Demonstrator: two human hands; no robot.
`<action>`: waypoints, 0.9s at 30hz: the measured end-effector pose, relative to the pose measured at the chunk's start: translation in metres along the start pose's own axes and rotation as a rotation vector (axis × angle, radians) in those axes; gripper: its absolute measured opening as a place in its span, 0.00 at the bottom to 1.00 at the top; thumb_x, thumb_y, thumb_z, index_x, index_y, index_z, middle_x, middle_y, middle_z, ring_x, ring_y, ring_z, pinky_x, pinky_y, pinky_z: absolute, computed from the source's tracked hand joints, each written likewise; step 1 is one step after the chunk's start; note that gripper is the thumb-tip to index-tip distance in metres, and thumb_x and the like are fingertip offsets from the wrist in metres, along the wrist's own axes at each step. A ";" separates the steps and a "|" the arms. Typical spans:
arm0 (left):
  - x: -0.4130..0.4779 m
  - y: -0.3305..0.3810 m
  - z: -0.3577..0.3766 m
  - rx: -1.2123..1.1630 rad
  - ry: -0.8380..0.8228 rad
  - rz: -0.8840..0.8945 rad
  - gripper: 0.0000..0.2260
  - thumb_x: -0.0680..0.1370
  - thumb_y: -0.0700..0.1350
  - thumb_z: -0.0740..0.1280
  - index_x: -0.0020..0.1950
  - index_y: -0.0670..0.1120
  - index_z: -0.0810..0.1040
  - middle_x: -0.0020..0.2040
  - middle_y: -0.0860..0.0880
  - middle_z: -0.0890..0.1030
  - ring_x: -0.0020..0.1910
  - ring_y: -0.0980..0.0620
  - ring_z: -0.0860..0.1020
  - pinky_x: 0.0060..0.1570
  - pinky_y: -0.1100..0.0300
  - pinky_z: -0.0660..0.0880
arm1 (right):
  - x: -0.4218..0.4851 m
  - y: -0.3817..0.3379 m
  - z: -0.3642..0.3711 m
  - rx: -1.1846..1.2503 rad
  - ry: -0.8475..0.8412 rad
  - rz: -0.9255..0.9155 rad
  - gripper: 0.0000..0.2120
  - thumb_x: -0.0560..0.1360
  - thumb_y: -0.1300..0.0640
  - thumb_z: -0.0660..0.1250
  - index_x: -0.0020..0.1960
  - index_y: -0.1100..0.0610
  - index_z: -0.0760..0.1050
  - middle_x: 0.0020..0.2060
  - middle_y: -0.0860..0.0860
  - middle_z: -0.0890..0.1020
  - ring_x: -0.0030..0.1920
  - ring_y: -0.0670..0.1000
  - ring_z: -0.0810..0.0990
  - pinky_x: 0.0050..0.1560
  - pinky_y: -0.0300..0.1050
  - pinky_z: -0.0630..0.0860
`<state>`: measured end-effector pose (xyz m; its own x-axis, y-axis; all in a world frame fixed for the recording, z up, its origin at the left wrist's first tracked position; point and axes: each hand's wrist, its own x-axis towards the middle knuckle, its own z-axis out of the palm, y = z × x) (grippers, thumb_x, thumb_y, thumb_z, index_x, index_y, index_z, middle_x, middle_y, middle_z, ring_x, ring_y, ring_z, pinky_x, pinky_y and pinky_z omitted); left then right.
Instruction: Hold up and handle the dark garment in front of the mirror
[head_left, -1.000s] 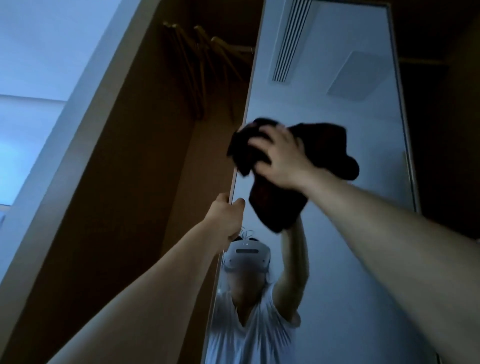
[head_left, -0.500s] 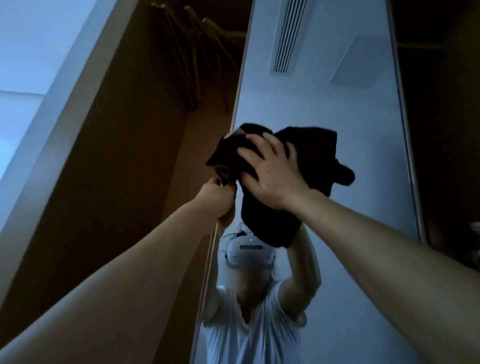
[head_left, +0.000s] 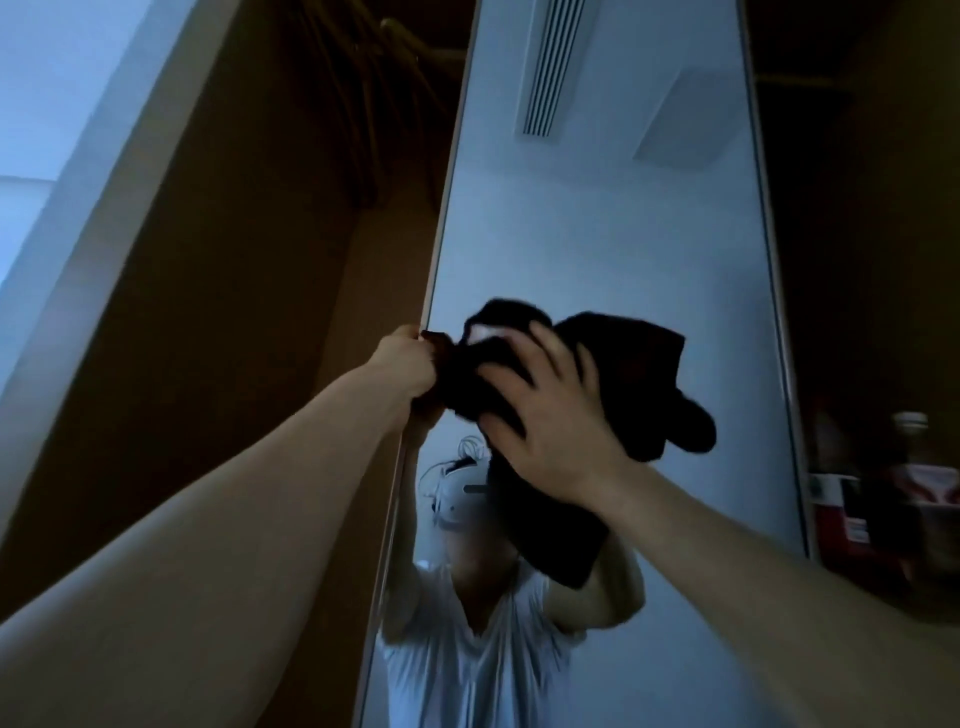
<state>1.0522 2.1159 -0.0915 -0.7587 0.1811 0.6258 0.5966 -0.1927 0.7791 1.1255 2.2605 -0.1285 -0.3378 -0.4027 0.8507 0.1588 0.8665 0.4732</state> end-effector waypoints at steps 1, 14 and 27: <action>-0.001 0.000 0.000 0.001 -0.002 -0.014 0.18 0.80 0.42 0.61 0.70 0.42 0.68 0.62 0.39 0.76 0.56 0.39 0.77 0.57 0.45 0.76 | -0.010 0.002 0.000 0.003 -0.025 -0.036 0.24 0.74 0.43 0.53 0.69 0.46 0.66 0.73 0.52 0.61 0.75 0.57 0.49 0.69 0.66 0.47; -0.002 0.001 -0.004 0.069 0.012 -0.018 0.17 0.81 0.48 0.60 0.67 0.41 0.69 0.50 0.39 0.79 0.48 0.41 0.79 0.53 0.47 0.77 | 0.059 0.063 -0.041 -0.034 -0.045 0.405 0.27 0.77 0.45 0.58 0.74 0.50 0.59 0.76 0.53 0.50 0.75 0.58 0.45 0.71 0.65 0.49; -0.020 -0.019 -0.018 -0.128 -0.099 -0.231 0.13 0.80 0.51 0.62 0.46 0.41 0.74 0.37 0.43 0.76 0.37 0.44 0.76 0.40 0.53 0.74 | -0.040 0.021 -0.003 0.057 -0.023 -0.077 0.25 0.72 0.45 0.54 0.66 0.52 0.72 0.72 0.54 0.64 0.74 0.57 0.51 0.68 0.67 0.48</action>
<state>1.0510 2.0987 -0.1195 -0.8378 0.3268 0.4374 0.3678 -0.2543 0.8945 1.1457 2.2942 -0.1518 -0.3687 -0.4620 0.8066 0.0785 0.8491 0.5223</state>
